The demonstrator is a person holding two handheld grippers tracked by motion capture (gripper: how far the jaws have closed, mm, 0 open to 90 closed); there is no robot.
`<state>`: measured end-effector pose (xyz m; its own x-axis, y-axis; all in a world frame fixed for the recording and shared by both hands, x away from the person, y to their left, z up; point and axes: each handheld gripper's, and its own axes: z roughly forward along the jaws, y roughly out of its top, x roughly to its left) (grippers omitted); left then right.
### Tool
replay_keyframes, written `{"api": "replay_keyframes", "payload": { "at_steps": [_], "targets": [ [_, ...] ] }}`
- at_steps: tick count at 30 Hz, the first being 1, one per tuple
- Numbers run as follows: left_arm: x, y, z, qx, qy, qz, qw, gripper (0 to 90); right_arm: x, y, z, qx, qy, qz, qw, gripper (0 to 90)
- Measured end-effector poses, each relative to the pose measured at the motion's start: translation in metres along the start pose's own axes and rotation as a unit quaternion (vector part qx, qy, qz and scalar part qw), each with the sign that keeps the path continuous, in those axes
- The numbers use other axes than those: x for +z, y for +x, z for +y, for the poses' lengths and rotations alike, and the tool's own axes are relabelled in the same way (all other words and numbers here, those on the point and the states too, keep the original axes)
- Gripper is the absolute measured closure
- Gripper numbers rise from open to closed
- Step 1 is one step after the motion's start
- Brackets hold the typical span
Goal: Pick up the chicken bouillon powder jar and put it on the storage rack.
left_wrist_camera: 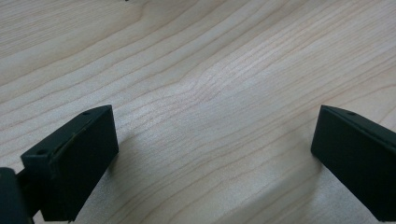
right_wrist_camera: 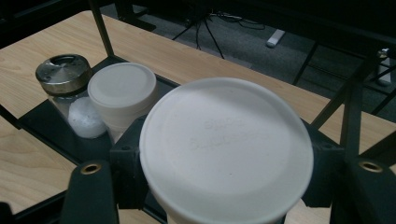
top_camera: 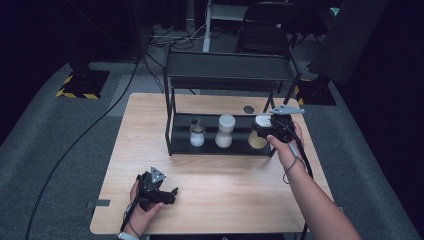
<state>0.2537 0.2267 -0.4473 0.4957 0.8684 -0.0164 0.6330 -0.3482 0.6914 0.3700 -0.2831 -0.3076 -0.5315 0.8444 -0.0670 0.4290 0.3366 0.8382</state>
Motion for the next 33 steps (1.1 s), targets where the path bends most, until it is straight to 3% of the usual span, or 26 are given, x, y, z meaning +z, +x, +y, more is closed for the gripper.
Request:
{"api": "replay_keyframes", "payload": {
  "at_steps": [17,33],
  "targets": [
    [0.0,0.0,0.0,0.0,0.0,0.0,1.0,0.7,0.036,0.004,0.002,0.0,0.025,-0.006,0.9997,33.5],
    [0.0,0.0,0.0,0.0,0.0,-0.001,1.0,0.7,0.057,0.002,-0.002,0.012,0.035,-0.004,0.9993,33.5]
  ]
}}
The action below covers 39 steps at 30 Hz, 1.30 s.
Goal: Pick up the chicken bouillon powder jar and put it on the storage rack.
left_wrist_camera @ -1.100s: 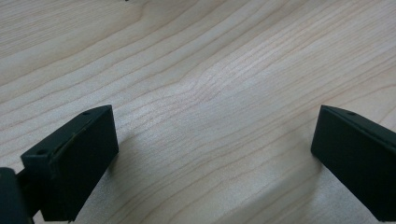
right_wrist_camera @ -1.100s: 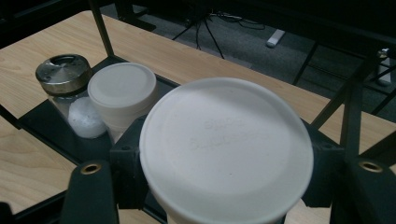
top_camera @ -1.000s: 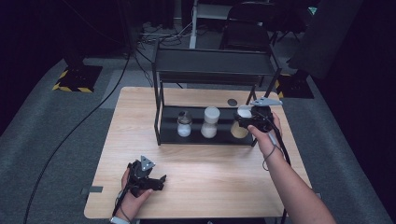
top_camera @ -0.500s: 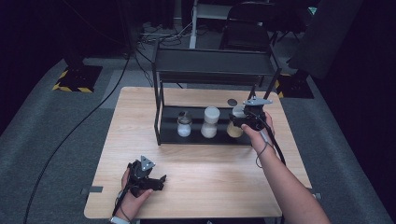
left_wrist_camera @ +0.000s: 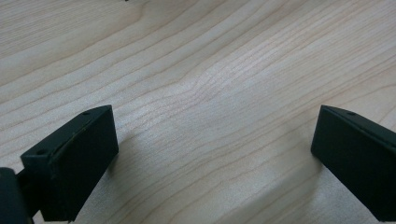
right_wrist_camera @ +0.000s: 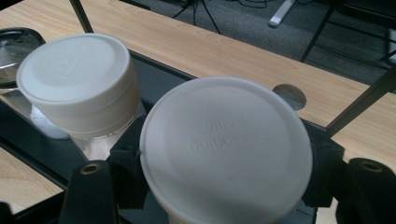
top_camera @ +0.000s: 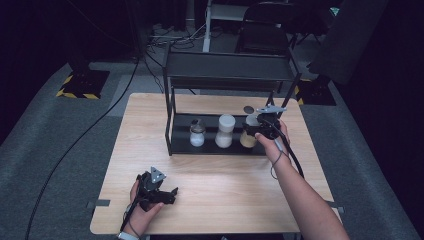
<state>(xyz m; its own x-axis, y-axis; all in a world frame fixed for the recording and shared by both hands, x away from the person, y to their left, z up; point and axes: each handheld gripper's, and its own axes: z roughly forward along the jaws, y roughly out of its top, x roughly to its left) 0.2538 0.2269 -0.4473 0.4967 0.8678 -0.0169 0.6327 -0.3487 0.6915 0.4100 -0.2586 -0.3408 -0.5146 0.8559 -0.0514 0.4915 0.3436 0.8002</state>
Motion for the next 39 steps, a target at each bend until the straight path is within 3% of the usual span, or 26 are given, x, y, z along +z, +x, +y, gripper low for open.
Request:
{"api": "replay_keyframes", "payload": {
  "at_steps": [16,20,22,27,31,35,39],
  "targets": [
    [0.0,0.0,0.0,0.0,0.0,0.0,1.0,0.7,0.012,-0.002,-0.001,0.007,0.016,0.002,0.9998,33.3],
    [0.0,0.0,0.0,-0.001,-0.001,0.0,1.0,0.7,0.012,-0.006,-0.006,0.009,0.008,0.006,0.9999,32.9],
    [0.0,0.0,0.0,-0.001,-0.001,0.0,1.0,0.7,0.011,-0.006,-0.007,0.01,0.004,0.001,0.9999,26.4],
    [0.0,0.0,0.0,0.0,0.0,0.0,1.0,0.7,0.003,-0.009,-0.004,0.017,0.005,0.001,0.9998,14.4],
    [0.0,0.0,0.0,0.0,0.0,0.0,1.0,0.7,-0.009,-0.007,0.0,0.006,0.007,-0.003,1.0,11.3],
    [0.0,0.0,0.0,0.0,0.0,0.0,1.0,0.7,-0.027,0.002,0.0,-0.025,0.001,-0.009,0.9997,9.7],
    [0.0,-0.001,0.0,-0.001,0.0,0.001,1.0,0.6,-0.044,0.005,-0.002,-0.019,-0.001,-0.009,0.9998,9.6]
  ]
}}
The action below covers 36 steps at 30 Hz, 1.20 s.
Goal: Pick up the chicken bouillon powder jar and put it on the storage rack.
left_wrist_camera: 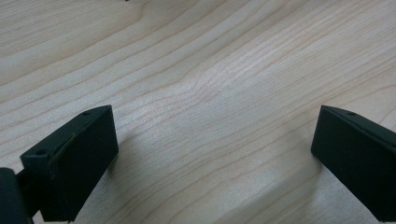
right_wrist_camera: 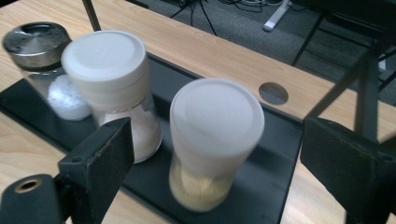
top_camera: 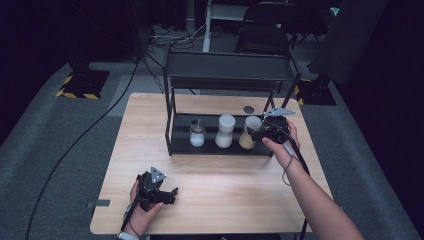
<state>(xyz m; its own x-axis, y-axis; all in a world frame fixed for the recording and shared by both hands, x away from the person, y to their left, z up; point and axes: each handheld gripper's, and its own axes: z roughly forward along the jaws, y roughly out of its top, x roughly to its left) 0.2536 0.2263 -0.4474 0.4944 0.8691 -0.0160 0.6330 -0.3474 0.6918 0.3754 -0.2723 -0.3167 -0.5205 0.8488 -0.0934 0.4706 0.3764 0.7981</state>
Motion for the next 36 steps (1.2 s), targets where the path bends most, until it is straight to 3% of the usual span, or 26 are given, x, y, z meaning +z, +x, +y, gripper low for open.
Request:
{"api": "replay_keyframes", "payload": {
  "at_steps": [13,22,29,36],
  "targets": [
    [0.0,-0.001,0.0,-0.001,0.0,0.001,1.0,0.6,-0.036,0.008,-0.02,-0.012,0.004,0.013,0.9998,8.7],
    [0.0,-0.001,0.0,-0.001,0.001,0.001,1.0,0.6,-0.049,0.018,-0.035,-0.028,0.007,0.018,0.9994,7.0],
    [0.0,-0.001,0.0,-0.001,0.0,0.002,1.0,0.6,-0.054,0.02,-0.05,-0.026,0.006,0.022,0.9994,6.6],
    [0.0,-0.001,0.0,-0.001,0.0,0.001,1.0,0.6,-0.058,0.02,-0.069,-0.006,-0.009,0.026,0.9996,6.2]
  ]
}}
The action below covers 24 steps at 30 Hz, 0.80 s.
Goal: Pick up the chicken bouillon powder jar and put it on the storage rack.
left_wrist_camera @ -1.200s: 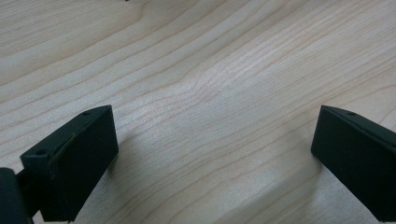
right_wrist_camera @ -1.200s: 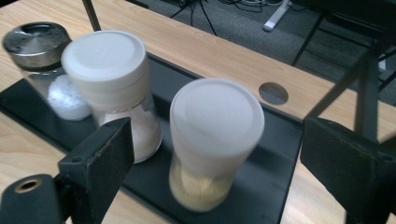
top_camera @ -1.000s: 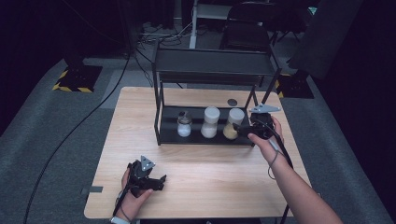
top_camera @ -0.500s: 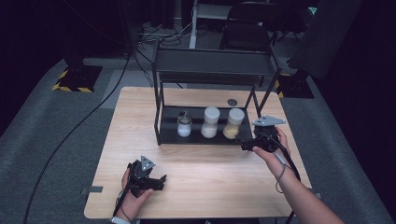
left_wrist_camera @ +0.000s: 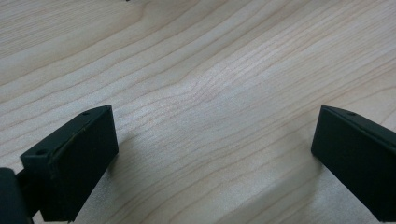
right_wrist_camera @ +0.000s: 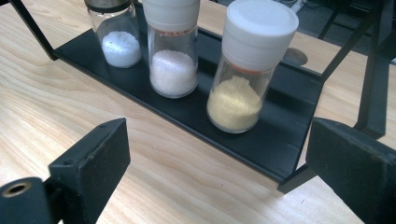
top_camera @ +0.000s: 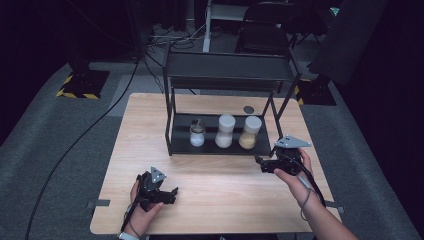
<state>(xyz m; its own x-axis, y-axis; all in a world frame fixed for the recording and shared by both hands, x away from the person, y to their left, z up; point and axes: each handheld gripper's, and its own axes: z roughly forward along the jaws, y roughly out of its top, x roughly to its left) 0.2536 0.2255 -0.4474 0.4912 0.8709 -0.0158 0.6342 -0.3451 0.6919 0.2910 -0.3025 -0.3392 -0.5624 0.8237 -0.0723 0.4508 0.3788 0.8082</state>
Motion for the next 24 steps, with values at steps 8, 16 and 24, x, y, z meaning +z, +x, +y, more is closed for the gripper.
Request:
{"api": "replay_keyframes", "payload": {
  "at_steps": [8,16,24],
  "targets": [
    [0.0,0.0,0.0,0.0,0.0,0.0,1.0,0.6,0.002,0.001,-0.017,0.008,0.006,0.002,1.0,5.9],
    [0.0,0.0,0.0,0.0,0.001,0.0,1.0,0.6,0.009,-0.002,-0.039,0.021,0.008,0.003,0.9997,3.8],
    [0.0,0.0,0.0,0.0,0.0,0.0,1.0,0.6,0.015,-0.005,-0.055,0.029,0.014,0.0,0.9995,3.5]
  ]
}}
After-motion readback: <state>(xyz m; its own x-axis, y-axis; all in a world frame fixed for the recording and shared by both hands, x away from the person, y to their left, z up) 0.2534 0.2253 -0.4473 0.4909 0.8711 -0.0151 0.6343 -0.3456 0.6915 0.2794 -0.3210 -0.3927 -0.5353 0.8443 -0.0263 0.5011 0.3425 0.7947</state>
